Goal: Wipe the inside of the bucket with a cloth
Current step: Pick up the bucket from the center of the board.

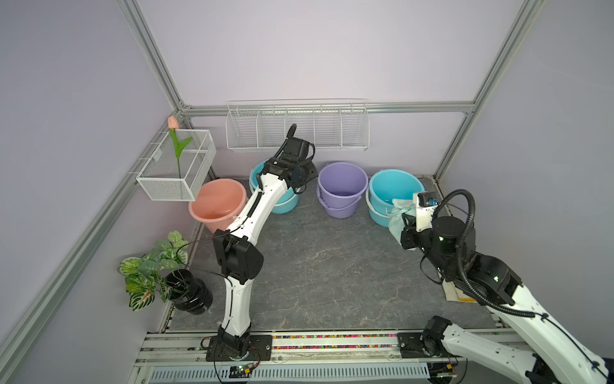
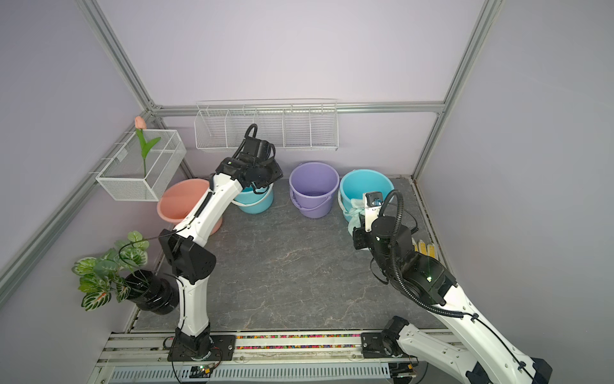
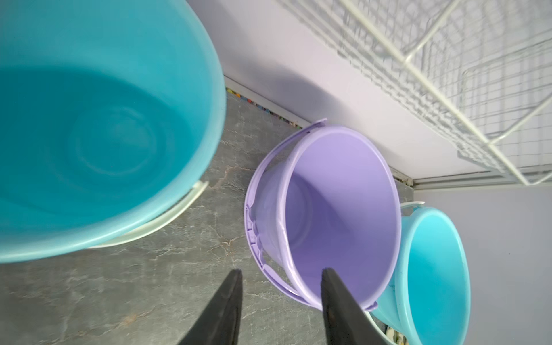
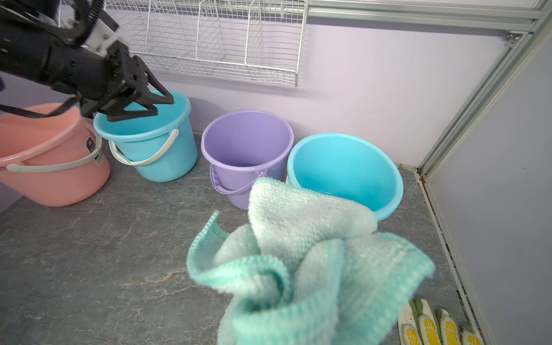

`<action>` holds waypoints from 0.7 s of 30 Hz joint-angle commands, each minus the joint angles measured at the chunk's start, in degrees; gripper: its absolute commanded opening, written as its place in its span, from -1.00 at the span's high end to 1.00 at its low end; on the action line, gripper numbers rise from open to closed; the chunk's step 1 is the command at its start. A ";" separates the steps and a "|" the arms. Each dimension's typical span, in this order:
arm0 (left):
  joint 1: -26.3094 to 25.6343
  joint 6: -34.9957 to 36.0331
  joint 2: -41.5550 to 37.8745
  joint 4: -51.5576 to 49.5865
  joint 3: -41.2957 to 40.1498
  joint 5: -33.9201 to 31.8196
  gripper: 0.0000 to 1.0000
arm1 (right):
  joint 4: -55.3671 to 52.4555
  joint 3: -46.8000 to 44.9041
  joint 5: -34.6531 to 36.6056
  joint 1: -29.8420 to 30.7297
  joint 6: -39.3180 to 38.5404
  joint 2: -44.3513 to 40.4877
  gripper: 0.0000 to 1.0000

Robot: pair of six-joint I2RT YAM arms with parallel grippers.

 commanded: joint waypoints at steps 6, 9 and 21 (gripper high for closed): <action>9.60 -0.31 -15.16 5.09 -21.14 -3.62 0.06 | 2.44 0.93 -2.60 -0.28 0.42 0.77 0.87; 12.56 -1.84 -17.95 7.50 -27.15 -3.37 -0.02 | 2.77 0.67 -3.20 -0.28 0.73 0.93 0.86; 16.45 -3.81 -10.34 8.31 -27.30 -2.22 -0.14 | 1.60 0.89 -3.36 -0.27 1.22 0.10 0.86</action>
